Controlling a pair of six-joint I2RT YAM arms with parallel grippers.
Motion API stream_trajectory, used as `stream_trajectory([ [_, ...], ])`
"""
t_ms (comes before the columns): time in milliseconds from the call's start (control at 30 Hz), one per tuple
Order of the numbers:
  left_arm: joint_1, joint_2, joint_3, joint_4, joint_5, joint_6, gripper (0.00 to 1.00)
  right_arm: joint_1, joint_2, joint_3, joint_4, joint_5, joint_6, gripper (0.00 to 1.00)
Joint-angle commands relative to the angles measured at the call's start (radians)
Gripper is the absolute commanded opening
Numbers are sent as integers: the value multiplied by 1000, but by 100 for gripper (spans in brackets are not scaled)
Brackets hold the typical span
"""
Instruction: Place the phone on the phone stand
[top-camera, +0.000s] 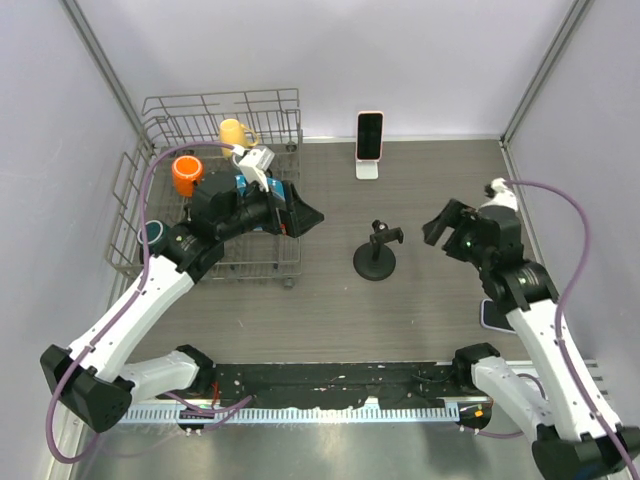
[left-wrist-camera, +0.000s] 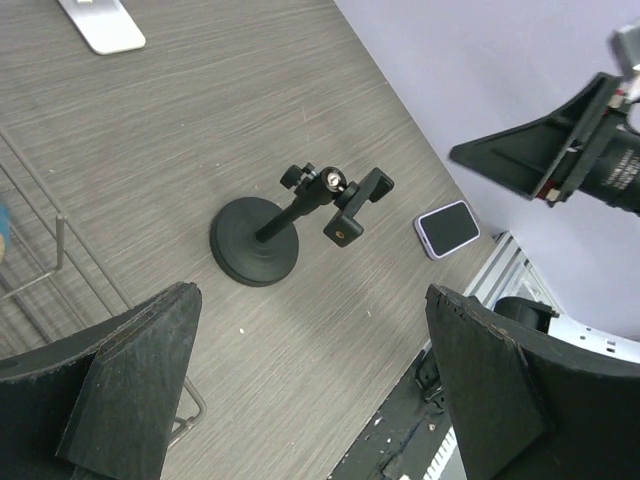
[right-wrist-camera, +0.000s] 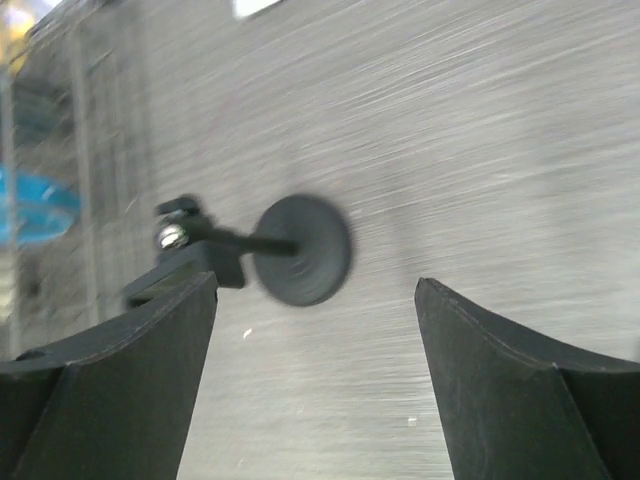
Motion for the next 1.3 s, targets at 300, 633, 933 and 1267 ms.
stream_trajectory([
  [300, -19, -33, 7, 21, -51, 51, 99, -209, 21, -82, -334, 747, 444, 99],
  [633, -39, -37, 5, 18, -60, 55, 99, -669, -47, -246, -268, 549, 430, 98],
  [933, -51, -33, 7, 16, -49, 54, 99, -881, -70, -347, -196, 481, 511, 94],
  [1267, -67, -27, 10, 3, -79, 72, 99, -1002, -131, -562, 110, 258, 487, 96],
])
